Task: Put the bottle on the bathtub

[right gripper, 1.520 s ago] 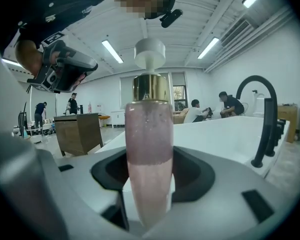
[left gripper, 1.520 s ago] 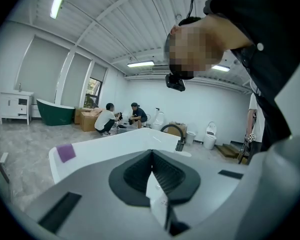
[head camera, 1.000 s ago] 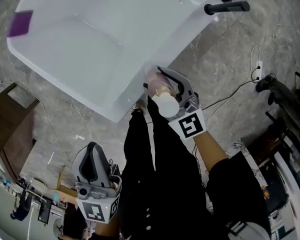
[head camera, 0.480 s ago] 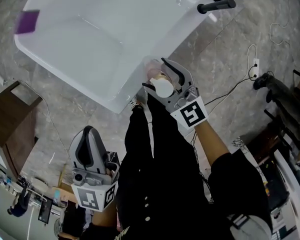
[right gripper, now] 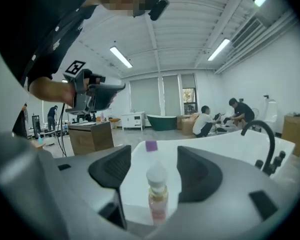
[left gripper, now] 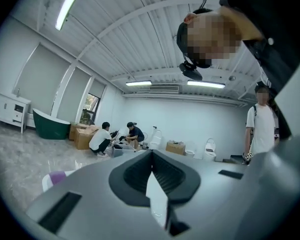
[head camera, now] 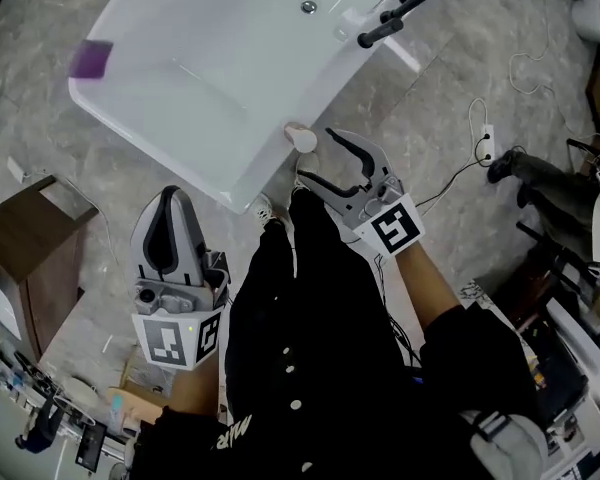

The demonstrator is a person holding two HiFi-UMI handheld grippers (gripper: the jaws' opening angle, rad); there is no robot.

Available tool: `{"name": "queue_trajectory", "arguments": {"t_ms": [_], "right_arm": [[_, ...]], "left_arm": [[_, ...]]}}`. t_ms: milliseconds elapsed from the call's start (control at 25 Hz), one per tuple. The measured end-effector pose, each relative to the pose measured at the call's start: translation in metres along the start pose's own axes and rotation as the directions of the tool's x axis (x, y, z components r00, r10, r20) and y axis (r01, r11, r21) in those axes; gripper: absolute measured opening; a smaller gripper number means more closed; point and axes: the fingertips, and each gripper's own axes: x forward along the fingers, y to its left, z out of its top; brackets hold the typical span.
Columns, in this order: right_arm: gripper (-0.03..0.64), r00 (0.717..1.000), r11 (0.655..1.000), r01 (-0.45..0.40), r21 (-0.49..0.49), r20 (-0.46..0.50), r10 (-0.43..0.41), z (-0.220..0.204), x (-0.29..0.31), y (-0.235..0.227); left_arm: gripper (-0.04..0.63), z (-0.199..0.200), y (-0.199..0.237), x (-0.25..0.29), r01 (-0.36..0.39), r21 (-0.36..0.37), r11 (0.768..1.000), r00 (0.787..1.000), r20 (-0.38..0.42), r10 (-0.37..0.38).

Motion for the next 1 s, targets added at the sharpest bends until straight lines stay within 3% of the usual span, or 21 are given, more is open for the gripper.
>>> {"name": "queue_trajectory", "arguments": {"t_ms": [360, 680, 1000], "right_arm": [[0.006, 0.975, 0.984, 0.18, -0.019, 0.138, -0.175, 0.118, -0.045, -0.023], [0.002, 0.916, 0.933, 0.36, -0.026, 0.199, -0.348, 0.199, -0.091, -0.043], [0.002, 0.85, 0.883, 0.468, 0.018, 0.264, -0.456, 0.245, -0.151, -0.058]], "left_arm": [[0.009, 0.056, -0.007, -0.016, 0.043, 0.085, 0.995, 0.998, 0.047, -0.047], [0.009, 0.103, 0.003, -0.034, 0.024, 0.109, 0.994, 0.993, 0.116, -0.037], [0.009, 0.136, 0.006, -0.053, -0.034, 0.118, 0.992, 0.983, 0.182, 0.012]]}}
